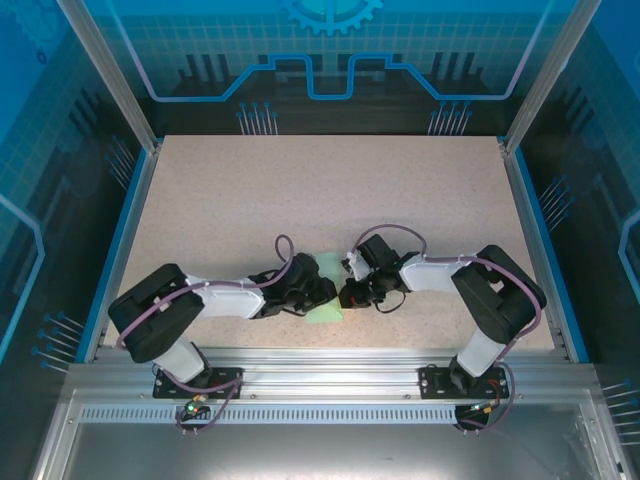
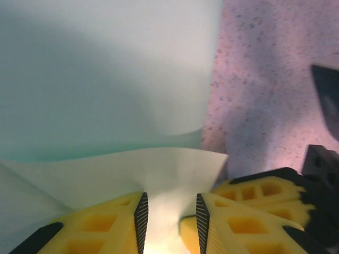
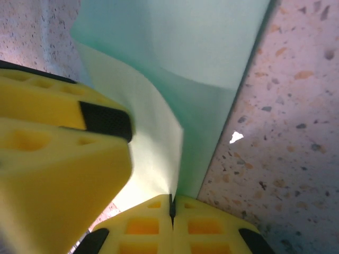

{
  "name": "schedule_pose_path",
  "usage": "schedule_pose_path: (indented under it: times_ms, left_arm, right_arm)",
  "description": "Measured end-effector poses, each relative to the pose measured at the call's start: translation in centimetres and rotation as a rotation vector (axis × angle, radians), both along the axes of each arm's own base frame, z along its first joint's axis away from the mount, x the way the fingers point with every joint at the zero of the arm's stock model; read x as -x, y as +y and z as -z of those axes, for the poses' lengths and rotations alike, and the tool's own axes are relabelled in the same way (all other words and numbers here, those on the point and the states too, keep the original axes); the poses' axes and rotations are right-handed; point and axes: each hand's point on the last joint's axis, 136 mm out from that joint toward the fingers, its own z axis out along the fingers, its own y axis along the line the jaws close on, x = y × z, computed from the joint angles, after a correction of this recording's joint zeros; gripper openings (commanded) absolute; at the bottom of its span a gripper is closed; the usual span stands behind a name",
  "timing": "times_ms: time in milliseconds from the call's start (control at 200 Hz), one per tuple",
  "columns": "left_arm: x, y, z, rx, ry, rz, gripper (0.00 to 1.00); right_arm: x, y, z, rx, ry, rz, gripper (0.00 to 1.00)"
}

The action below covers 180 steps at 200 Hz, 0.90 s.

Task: Fold a paper plane with a square sheet of paper (pick it up from the middle)
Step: Fold the triangle at the bottom-center of the table.

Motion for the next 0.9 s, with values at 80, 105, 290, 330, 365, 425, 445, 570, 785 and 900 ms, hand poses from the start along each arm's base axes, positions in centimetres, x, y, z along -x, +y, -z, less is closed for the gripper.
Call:
schedule_pose_path:
  times_ms: [80,105,290,330,365,425,445,570,785,900]
  left_arm:
    - [-0.2,-0.2,0.1,0.005,-0.002,-0.001,0.33]
    - [-0.2,-0.2,0.1,0.007,-0.004,-0.001,0.33]
    - [-0.4,-0.5,0.1,0.017,-0.012,-0.001,0.32]
    - [-0.4,-0.5,0.1,0.018,-0.013,-0.001,0.32]
    - [-0.4,-0.6,0.1,0.019,-0.013,0.0,0.32]
    - [-0.4,-0.6,0.1,0.019,-0.012,0.002,0.32]
    - [-0.4,-0.6,0.1,0.019,-0.012,0.002,0.32]
    - [-0.4,-0.6,0.1,0.018,-0.011,0.002,0.32]
    - [-0.4,-0.6,0.1,0.018,-0.011,0.001,0.32]
    - [-0.4,-0.6,0.1,0.016,-0.01,0.002,0.32]
  right_arm:
    - [0.0,-0.1,0.0,0.006,0.0,0.005,0.03]
    - [-0.1,-0.2,0.0,0.008,-0.002,0.008,0.03]
    - [-0.3,-0.6,0.1,0.024,-0.008,0.03,0.08]
    - [-0.4,-0.7,0.0,0.029,-0.013,0.035,0.1]
    - [-0.4,-0.8,-0.1,0.033,-0.019,0.04,0.13]
    - [-0.4,-1.1,-0.5,0.036,-0.029,0.05,0.15]
    - [-0.3,-1.2,-0.6,0.037,-0.035,0.05,0.15]
    - [-0.4,-1.4,-2.8,0.009,-0.091,0.059,0.13]
    - [0.3,-0.3,-4.4,-0.057,-0.106,0.018,0.12]
    - [1.4,0.5,-3.7,-0.052,-0.075,-0.022,0.11]
